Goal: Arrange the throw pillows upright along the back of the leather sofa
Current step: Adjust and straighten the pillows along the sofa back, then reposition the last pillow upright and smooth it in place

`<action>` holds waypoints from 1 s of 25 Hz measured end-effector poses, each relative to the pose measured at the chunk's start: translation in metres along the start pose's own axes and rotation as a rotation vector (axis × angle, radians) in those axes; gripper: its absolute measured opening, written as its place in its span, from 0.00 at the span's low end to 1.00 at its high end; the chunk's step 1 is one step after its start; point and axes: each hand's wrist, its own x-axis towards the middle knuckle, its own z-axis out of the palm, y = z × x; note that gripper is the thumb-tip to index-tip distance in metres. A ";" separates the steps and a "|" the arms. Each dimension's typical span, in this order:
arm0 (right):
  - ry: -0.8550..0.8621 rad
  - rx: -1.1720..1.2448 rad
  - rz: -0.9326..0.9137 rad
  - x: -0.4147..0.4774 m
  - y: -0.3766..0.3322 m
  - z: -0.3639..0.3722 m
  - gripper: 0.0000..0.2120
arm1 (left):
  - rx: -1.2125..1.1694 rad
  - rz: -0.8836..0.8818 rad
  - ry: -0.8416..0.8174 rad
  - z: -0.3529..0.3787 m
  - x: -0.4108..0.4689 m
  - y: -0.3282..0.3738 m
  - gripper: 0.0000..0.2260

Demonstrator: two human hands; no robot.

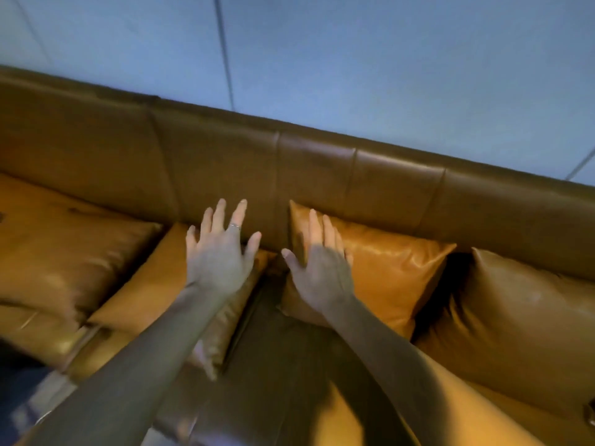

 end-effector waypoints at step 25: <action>-0.249 0.333 0.696 0.058 -0.095 0.323 0.45 | -0.234 -0.411 -0.504 0.155 0.050 -0.326 0.36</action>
